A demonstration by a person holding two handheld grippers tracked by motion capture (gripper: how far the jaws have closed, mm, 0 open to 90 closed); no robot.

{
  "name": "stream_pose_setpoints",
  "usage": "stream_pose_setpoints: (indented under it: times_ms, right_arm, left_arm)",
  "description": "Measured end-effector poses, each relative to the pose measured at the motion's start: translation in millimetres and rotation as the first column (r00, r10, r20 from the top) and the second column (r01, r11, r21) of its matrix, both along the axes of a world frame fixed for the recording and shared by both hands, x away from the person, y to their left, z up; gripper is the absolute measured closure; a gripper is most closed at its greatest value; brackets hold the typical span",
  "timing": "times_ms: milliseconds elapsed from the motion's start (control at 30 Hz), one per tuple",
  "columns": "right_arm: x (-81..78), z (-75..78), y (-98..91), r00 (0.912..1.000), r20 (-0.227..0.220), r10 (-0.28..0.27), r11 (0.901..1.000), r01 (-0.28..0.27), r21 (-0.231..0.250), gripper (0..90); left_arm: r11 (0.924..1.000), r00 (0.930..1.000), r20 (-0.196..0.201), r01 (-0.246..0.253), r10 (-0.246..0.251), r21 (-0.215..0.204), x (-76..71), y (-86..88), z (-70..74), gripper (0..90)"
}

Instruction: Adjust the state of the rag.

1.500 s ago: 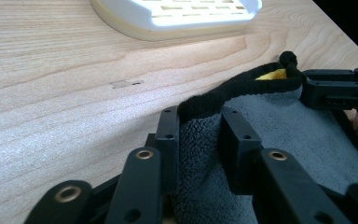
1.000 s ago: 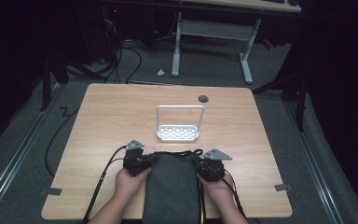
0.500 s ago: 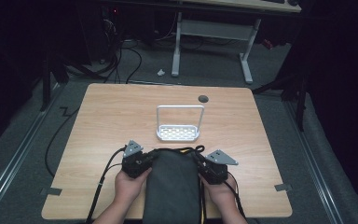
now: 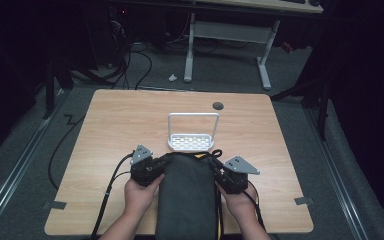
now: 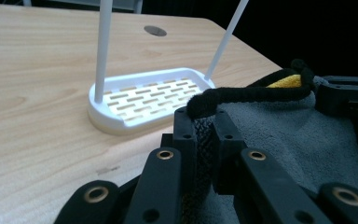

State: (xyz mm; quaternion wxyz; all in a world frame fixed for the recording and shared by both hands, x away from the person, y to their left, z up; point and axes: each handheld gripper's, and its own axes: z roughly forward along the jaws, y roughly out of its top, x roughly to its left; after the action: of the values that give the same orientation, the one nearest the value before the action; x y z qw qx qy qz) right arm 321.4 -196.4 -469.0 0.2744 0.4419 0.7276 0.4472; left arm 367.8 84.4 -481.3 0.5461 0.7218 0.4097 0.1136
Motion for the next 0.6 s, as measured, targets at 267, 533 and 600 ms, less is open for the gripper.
stream_pose_setpoints:
  times_ms: [267,533,600]
  right_arm:
    - [1.5,18.5,0.0,0.9987,0.050,0.001,0.9999,-0.001,0.013,81.4]
    - [0.6,40.2,1.6,0.9932,0.116,0.004,0.9996,-0.007,0.027,81.5]
    - [-0.8,46.5,1.8,0.9917,0.128,-0.001,0.9995,-0.003,0.032,81.5]
  left_arm:
    - [0.9998,0.9987,0.049,-0.011,0.012,-0.019,0.1,2.1,22.1,83.0]
    - [0.9991,0.9933,0.113,-0.020,0.024,-0.037,0.8,3.1,47.6,83.2]
    - [0.9989,0.9917,0.126,-0.018,0.024,-0.043,1.4,3.0,54.0,83.4]
